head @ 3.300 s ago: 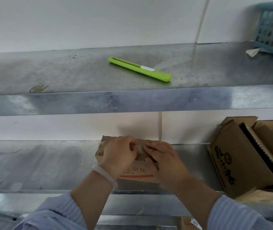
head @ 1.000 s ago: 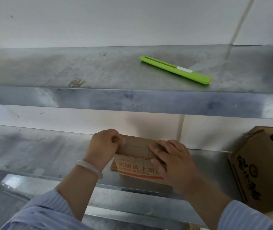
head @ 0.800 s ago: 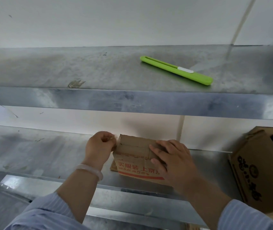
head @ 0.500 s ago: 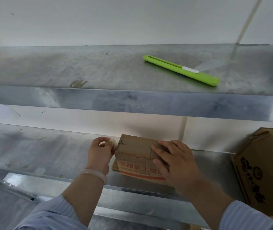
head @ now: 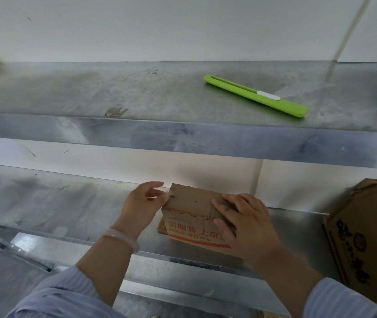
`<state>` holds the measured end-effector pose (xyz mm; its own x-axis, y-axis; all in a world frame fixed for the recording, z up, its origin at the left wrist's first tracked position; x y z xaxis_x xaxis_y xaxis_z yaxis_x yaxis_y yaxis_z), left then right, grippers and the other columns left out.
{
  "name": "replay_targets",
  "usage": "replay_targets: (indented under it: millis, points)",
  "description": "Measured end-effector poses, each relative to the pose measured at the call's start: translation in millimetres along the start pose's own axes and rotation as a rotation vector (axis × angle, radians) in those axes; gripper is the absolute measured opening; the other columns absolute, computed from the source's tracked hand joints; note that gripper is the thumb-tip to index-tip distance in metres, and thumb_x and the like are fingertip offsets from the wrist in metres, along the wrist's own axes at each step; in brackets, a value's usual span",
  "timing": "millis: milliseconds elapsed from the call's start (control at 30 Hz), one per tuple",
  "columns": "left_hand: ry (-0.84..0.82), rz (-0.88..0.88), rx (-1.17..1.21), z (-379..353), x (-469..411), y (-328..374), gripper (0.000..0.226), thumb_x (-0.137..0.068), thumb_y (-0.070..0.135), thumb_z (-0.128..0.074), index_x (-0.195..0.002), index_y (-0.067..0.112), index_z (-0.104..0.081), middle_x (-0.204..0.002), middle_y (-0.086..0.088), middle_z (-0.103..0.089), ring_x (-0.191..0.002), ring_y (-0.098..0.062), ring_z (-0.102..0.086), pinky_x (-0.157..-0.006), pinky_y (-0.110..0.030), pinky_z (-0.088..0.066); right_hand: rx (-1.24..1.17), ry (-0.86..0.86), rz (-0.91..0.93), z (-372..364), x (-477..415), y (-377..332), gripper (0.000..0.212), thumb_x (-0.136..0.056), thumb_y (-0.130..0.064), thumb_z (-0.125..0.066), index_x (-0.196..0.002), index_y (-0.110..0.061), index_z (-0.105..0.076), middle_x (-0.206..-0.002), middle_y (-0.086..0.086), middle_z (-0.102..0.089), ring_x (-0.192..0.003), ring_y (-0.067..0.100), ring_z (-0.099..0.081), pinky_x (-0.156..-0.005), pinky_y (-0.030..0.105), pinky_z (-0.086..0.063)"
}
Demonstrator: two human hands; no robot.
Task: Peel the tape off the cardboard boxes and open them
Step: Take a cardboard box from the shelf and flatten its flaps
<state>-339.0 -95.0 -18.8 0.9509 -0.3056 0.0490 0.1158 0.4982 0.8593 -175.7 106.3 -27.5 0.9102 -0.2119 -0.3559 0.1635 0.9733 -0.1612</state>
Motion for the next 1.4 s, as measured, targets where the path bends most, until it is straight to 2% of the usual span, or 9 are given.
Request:
replay_targets:
  millis: [100,300,533,633,733,900,1100,1267,1400]
  points:
    - [-0.123,0.213,0.208,-8.7,-1.8,-11.9,0.03,-0.085,0.027,-0.072,-0.112,0.017,-0.064,-0.107,-0.002,-0.066,-0.097,-0.018,-0.066,-0.082,-0.034,-0.057,0.006,-0.019,-0.005,-1.6,-0.3,0.2,0.05,-0.094,-0.057,-0.033,-0.126,-0.035,-0.064,-0.127,-0.012,-0.059,-0.116,0.016,-0.05,-0.102,0.039,-0.041]
    - [-0.08,0.179,0.209,-10.4,-1.6,-5.0,0.012,-0.089,0.017,-0.067,-0.088,0.005,-0.065,-0.086,-0.012,-0.072,-0.083,-0.024,-0.071,-0.078,-0.04,-0.059,-0.003,-0.033,-0.005,-2.5,0.7,1.7,0.05,-0.094,-0.057,-0.034,-0.128,-0.035,-0.063,-0.129,-0.012,-0.058,-0.117,0.017,-0.051,-0.104,0.039,-0.039]
    - [-0.007,0.439,0.555,-14.4,3.3,-37.8,0.008,-0.095,0.003,-0.055,-0.098,-0.004,-0.058,-0.087,-0.017,-0.066,-0.078,-0.024,-0.071,-0.077,-0.04,-0.059,-0.034,0.011,0.005,0.6,1.4,3.0,0.048,-0.093,-0.056,-0.038,-0.125,-0.034,-0.065,-0.127,-0.012,-0.059,-0.116,0.016,-0.05,-0.102,0.04,-0.041]
    - [0.021,0.321,0.358,-10.2,5.1,-38.5,0.004,-0.09,0.002,-0.061,-0.093,0.004,-0.064,-0.088,-0.014,-0.07,-0.076,-0.023,-0.071,-0.071,-0.035,-0.06,-0.019,0.008,0.011,0.5,1.5,1.0,0.048,-0.092,-0.056,-0.037,-0.125,-0.035,-0.066,-0.127,-0.013,-0.059,-0.116,0.015,-0.049,-0.102,0.039,-0.041]
    - [0.006,0.169,0.171,-10.8,5.9,-29.8,0.014,-0.087,0.011,-0.067,-0.083,0.024,-0.071,-0.082,0.001,-0.073,-0.081,-0.02,-0.071,-0.077,-0.035,-0.059,-0.022,0.012,0.005,0.4,0.8,1.3,0.048,-0.092,-0.056,-0.037,-0.124,-0.034,-0.066,-0.127,-0.013,-0.059,-0.116,0.014,-0.048,-0.103,0.038,-0.039]
    - [-0.211,0.351,0.608,-20.4,11.8,-34.3,0.022,-0.096,0.006,-0.05,-0.099,-0.004,-0.069,-0.098,-0.017,-0.073,-0.095,-0.028,-0.07,-0.088,-0.039,-0.055,-0.032,0.0,-0.008,-1.9,0.9,2.1,0.05,-0.093,-0.056,-0.036,-0.125,-0.033,-0.066,-0.129,-0.011,-0.059,-0.117,0.017,-0.05,-0.104,0.041,-0.04]
    - [-0.298,0.407,0.647,-27.8,4.1,-40.9,0.024,-0.092,-0.006,-0.052,-0.114,0.005,-0.056,-0.108,-0.02,-0.069,-0.097,-0.027,-0.068,-0.083,-0.035,-0.057,-0.028,-0.012,-0.007,-1.6,0.4,2.7,0.05,-0.093,-0.057,-0.036,-0.126,-0.034,-0.065,-0.13,-0.012,-0.058,-0.119,0.015,-0.048,-0.106,0.036,-0.033]
    - [-0.312,0.267,0.227,-22.1,-4.6,-39.0,0.009,-0.091,0.003,-0.058,-0.099,0.005,-0.064,-0.095,-0.01,-0.072,-0.088,-0.019,-0.068,-0.068,-0.022,-0.055,-0.047,-0.016,0.001,0.6,0.3,0.6,0.048,-0.093,-0.056,-0.038,-0.125,-0.033,-0.066,-0.129,-0.013,-0.059,-0.118,0.014,-0.048,-0.105,0.04,-0.039]
    - [-0.184,0.274,0.005,-23.1,-6.3,-63.5,0.008,-0.09,0.017,-0.064,-0.089,0.012,-0.059,-0.088,-0.007,-0.069,-0.084,-0.023,-0.067,-0.078,-0.041,-0.059,-0.057,-0.044,-0.002,-1.6,1.5,3.7,0.05,-0.094,-0.058,-0.034,-0.127,-0.034,-0.064,-0.131,-0.014,-0.057,-0.12,0.014,-0.049,-0.108,0.036,-0.034]
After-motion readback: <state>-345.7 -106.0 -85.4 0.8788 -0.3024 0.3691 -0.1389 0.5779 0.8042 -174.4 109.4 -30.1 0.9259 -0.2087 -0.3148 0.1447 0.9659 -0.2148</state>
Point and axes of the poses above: each hand's wrist, its own x-axis away from the middle knuckle, its own z-axis out of the back of the hand, y = z × x, the point moved 6 cm from there along -x, towards the middle knuckle
